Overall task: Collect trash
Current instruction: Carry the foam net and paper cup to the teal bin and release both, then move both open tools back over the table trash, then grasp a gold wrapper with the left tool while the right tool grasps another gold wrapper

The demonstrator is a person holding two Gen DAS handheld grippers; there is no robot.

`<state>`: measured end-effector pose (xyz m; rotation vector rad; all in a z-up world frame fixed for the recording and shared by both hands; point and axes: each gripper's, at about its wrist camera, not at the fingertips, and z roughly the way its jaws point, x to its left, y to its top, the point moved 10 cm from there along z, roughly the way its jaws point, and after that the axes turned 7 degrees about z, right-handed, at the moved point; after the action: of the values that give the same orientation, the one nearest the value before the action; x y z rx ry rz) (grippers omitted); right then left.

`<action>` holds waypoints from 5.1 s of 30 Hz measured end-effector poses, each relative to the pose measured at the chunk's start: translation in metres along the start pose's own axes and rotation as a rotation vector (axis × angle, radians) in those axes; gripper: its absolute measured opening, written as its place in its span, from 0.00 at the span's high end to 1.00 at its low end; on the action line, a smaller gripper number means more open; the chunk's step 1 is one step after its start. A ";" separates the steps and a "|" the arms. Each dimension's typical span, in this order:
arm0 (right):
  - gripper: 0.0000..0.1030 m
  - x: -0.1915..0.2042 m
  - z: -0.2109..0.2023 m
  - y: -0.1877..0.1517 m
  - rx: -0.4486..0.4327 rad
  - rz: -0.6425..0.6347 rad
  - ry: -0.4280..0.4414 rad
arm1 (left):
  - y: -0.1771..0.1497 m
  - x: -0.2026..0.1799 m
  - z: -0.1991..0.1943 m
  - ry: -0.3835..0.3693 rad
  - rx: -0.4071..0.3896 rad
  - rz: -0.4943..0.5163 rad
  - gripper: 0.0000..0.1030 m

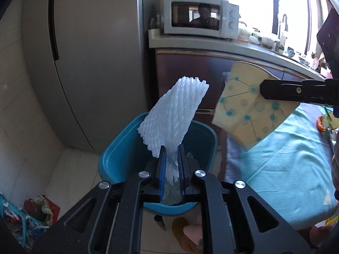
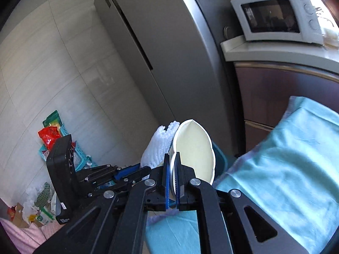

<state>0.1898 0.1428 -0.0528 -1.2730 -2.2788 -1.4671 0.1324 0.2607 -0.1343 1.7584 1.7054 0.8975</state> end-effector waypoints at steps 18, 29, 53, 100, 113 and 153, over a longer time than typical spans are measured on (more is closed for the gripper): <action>0.80 -0.030 0.092 -0.026 0.205 0.140 -0.076 | -0.022 0.020 0.065 0.063 0.142 -0.064 0.80; 0.76 -0.029 0.050 -0.029 0.139 0.087 -0.085 | -0.018 0.004 0.045 0.021 0.077 -0.086 0.62; 0.61 -0.115 -0.234 -0.085 -0.269 0.195 -0.400 | 0.001 -0.281 -0.051 -0.580 -0.066 0.232 0.42; 0.97 -0.231 -0.301 -0.166 -0.275 0.495 -0.444 | -0.034 -0.411 -0.047 -0.843 0.141 0.298 0.86; 0.99 -0.196 -0.334 -0.158 -0.373 0.432 -0.417 | -0.021 -0.381 -0.066 -0.830 0.061 0.288 0.95; 0.85 -0.172 -0.312 -0.149 -0.348 0.431 -0.346 | -0.002 -0.277 -0.066 -0.686 -0.012 0.157 0.98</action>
<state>0.0971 -0.2304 -0.0842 -2.1049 -1.7857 -1.6159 0.0851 -0.0201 -0.1206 1.9116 1.1234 0.2908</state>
